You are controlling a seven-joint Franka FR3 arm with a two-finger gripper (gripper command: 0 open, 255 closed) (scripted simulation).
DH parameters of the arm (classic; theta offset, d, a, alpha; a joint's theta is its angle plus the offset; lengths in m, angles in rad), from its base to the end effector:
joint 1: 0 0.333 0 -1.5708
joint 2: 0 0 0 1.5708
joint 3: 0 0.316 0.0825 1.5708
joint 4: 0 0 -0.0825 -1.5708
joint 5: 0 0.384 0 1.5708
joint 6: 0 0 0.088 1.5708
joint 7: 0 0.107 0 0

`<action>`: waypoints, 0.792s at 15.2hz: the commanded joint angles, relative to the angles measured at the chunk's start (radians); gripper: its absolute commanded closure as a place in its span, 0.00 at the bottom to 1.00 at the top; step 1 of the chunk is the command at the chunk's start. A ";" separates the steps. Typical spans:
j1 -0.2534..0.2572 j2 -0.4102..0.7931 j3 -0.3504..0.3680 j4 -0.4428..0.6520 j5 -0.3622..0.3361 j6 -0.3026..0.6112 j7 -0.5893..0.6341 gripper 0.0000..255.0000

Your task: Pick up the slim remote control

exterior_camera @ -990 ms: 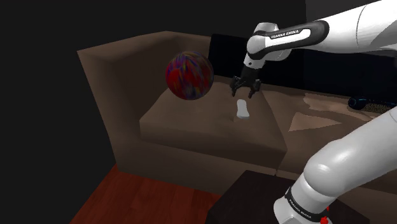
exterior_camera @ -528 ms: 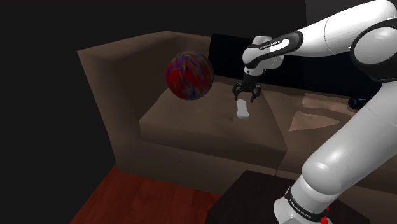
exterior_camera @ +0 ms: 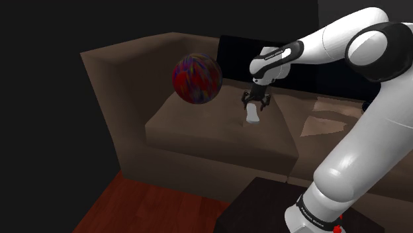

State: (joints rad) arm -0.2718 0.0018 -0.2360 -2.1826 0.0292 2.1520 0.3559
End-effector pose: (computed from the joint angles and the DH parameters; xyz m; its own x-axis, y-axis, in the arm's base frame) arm 0.4629 -0.2562 0.3854 0.6367 -0.7701 -0.0387 -0.7709 -0.6369 -0.0107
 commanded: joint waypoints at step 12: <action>0.000 0.014 0.000 -0.025 0.005 0.039 -0.004 1.00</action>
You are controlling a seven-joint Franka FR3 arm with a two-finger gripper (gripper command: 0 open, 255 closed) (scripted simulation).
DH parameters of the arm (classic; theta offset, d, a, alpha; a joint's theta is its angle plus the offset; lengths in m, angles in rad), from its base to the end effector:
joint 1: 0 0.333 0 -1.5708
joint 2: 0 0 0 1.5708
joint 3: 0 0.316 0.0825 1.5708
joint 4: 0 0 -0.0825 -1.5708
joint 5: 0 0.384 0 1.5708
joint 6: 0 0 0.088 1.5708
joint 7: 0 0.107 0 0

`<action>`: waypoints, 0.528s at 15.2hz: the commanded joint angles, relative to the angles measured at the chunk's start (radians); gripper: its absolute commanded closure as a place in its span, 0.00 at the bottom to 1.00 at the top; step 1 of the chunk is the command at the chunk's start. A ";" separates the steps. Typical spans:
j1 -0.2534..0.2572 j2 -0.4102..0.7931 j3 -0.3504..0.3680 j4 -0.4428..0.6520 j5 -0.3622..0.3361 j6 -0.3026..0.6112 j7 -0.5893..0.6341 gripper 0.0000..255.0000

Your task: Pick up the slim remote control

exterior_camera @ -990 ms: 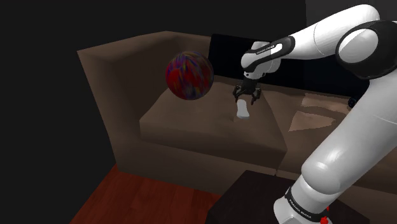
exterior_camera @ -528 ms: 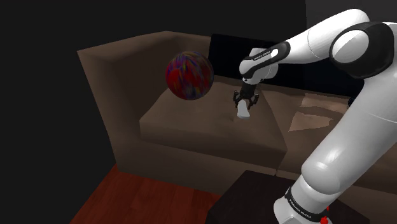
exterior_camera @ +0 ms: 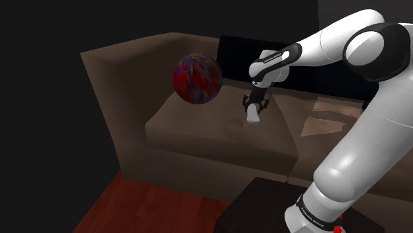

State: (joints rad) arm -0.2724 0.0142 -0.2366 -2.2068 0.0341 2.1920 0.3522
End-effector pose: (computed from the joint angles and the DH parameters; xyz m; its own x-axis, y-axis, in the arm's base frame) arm 0.4612 -0.2558 0.3717 0.6358 -0.7711 -0.0353 -0.7718 -0.6358 -0.0124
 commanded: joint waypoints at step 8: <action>0.001 -0.041 0.001 0.051 -0.014 -0.094 0.010 1.00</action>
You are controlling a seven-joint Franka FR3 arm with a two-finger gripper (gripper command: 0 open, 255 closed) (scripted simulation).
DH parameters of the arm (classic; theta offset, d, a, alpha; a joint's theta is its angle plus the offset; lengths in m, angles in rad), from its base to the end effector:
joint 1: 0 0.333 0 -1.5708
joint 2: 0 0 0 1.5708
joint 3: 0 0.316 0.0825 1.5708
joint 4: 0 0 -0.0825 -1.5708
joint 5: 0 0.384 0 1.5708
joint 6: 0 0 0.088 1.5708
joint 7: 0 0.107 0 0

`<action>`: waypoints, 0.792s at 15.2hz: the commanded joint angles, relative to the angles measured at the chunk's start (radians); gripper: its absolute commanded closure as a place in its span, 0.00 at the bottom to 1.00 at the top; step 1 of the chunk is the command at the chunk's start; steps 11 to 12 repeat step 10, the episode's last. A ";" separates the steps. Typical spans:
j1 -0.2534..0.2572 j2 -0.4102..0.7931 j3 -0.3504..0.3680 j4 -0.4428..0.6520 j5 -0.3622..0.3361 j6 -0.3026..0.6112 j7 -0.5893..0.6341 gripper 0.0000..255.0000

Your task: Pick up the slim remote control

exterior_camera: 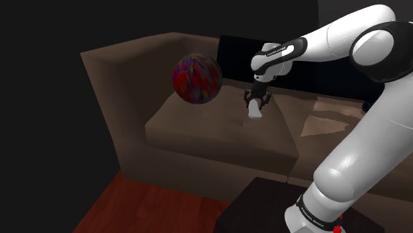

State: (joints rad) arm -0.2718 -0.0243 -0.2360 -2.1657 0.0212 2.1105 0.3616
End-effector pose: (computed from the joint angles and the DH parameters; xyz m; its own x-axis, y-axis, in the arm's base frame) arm 0.4610 -0.2558 0.4029 0.6365 -0.7703 -0.0380 -0.7711 -0.6366 -0.0108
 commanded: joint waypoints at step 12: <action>0.001 -0.042 0.002 0.080 -0.012 -0.120 0.011 1.00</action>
